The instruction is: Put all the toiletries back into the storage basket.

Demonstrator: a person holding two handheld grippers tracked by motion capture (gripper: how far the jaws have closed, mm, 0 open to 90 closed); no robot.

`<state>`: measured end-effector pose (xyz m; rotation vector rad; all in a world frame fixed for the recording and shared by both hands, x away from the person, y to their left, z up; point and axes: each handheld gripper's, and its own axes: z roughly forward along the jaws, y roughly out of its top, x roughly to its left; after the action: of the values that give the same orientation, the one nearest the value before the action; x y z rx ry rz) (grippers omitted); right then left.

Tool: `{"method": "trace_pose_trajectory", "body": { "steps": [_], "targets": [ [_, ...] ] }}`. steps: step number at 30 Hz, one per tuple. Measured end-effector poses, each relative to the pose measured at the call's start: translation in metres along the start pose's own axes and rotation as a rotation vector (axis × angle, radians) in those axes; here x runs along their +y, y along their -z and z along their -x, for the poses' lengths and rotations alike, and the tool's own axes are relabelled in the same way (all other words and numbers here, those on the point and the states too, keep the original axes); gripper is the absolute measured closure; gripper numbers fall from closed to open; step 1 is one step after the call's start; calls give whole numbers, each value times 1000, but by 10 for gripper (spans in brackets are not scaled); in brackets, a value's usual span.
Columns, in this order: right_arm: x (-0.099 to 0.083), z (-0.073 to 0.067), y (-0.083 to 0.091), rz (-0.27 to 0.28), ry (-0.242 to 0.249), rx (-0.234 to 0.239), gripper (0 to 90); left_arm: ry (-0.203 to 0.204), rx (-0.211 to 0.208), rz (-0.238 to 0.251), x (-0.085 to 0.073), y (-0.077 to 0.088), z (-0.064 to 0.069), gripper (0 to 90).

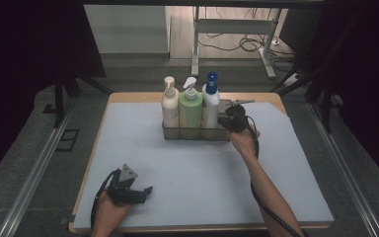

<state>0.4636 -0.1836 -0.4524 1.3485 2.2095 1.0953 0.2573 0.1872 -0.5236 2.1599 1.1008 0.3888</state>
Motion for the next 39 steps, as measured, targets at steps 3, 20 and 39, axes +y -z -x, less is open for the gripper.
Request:
{"method": "trace_pose_trajectory", "body": {
  "steps": [3,20,39],
  "targets": [
    [-1,0,1,2,3,-1,897,-1,0,-1,0,0,0,125],
    [-4,-7,7,9,24,32,897,-2,1,-2,0,0,0,125],
    [-10,-4,6,3,29,11,795,0,0,0,0,0,0,125]
  ]
}}
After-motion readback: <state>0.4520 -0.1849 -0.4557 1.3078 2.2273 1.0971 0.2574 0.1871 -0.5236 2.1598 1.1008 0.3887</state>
